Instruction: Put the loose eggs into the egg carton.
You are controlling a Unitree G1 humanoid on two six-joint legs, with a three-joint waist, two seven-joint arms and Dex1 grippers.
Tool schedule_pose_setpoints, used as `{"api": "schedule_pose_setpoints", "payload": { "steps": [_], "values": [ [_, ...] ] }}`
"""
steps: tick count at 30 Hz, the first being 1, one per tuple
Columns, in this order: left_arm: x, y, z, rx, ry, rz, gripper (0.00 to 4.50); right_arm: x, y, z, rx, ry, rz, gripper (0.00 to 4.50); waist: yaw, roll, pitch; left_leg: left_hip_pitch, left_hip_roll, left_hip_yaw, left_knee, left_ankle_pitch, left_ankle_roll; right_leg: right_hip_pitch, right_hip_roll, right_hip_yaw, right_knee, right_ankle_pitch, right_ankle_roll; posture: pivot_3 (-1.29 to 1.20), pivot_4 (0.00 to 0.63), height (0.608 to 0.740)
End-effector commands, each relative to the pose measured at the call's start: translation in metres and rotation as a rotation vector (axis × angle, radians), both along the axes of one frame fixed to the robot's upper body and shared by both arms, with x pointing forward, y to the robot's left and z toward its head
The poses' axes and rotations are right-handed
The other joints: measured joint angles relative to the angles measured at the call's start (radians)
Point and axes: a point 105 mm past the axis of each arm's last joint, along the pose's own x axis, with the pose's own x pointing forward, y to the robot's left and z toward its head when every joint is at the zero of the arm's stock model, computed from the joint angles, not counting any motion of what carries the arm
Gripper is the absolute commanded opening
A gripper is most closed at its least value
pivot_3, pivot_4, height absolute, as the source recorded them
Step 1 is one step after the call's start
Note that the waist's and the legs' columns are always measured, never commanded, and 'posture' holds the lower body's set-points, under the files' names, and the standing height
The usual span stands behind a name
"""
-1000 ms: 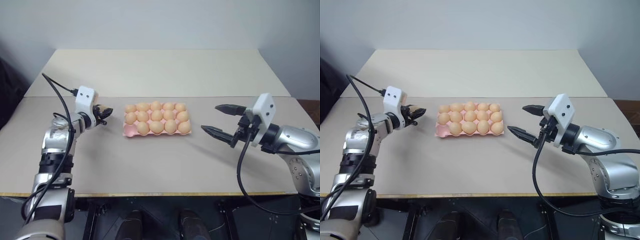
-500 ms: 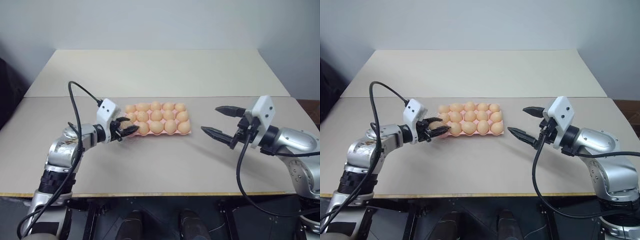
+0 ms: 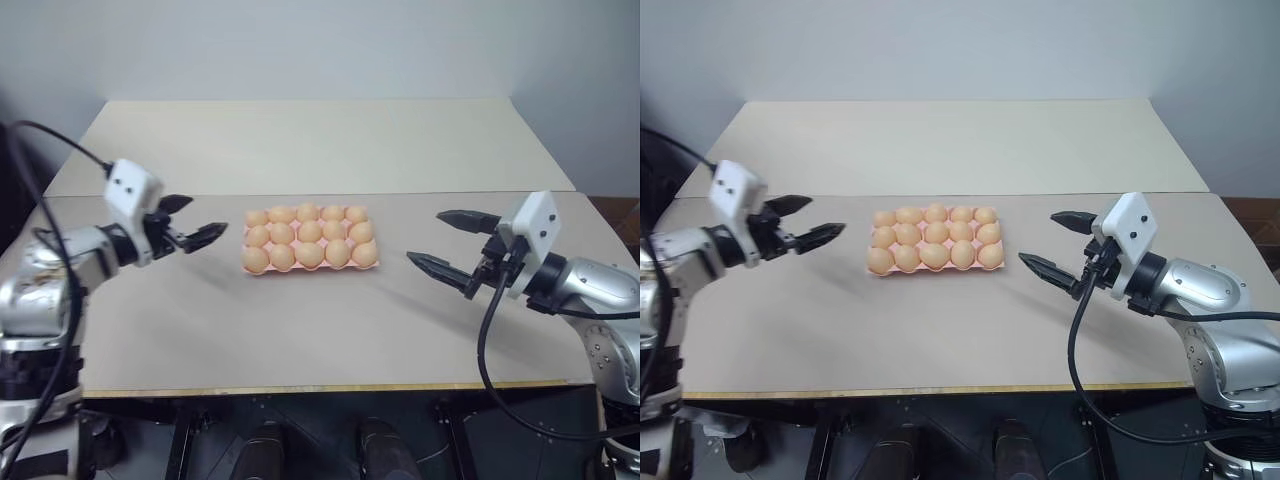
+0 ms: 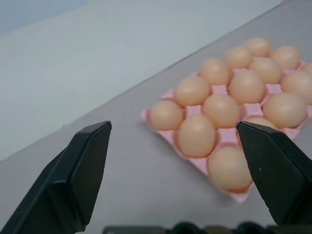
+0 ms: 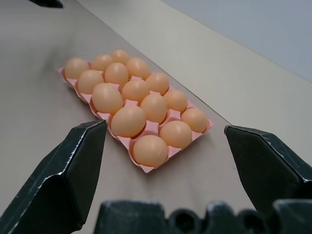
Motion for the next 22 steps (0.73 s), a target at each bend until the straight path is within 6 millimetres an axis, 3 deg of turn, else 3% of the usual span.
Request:
{"api": "schedule_pose_setpoints", "payload": {
  "steps": [1,3,5,12,22],
  "values": [
    [-0.032,0.018,0.021,0.018,-0.053,-0.081,4.47,-0.004,-0.005,0.012,-0.003,-0.032,0.013,4.5,-0.005,0.0,0.0,0.0,0.0,0.0,0.0,0.0,0.0,0.0,0.0,0.0,0.0,0.0,0.0,0.0,0.15,0.74],
    [-0.061,0.031,0.015,0.025,0.009,-0.129,4.47,-0.006,-0.01,0.008,0.004,0.004,0.022,4.5,-0.009,0.0,0.0,0.0,0.0,0.0,0.0,0.0,0.0,0.0,0.0,0.0,0.0,0.0,0.0,0.0,0.15,0.74],
    [-0.075,0.036,0.013,0.023,0.04,-0.133,4.47,-0.007,-0.014,0.003,-0.007,0.026,0.029,4.5,-0.009,0.0,0.0,0.0,0.0,0.0,-0.001,0.0,0.0,0.0,0.0,0.0,-0.001,0.0,0.0,0.0,0.15,0.74],
    [-0.09,0.028,0.006,-0.01,0.053,-0.108,4.47,-0.002,-0.021,-0.004,-0.006,0.043,0.011,4.5,0.007,0.0,0.0,0.004,0.0,0.0,-0.001,0.0,0.0,0.005,-0.001,-0.001,-0.002,0.0,0.0,0.0,0.15,0.74],
    [-0.1,0.017,0.004,-0.018,0.078,-0.096,4.47,-0.001,-0.015,-0.005,-0.02,0.053,0.049,4.5,0.004,0.0,0.0,0.002,0.0,0.001,-0.001,0.0,0.0,0.002,-0.001,0.0,-0.001,0.0,0.0,0.0,0.15,0.74]
  ]
}}
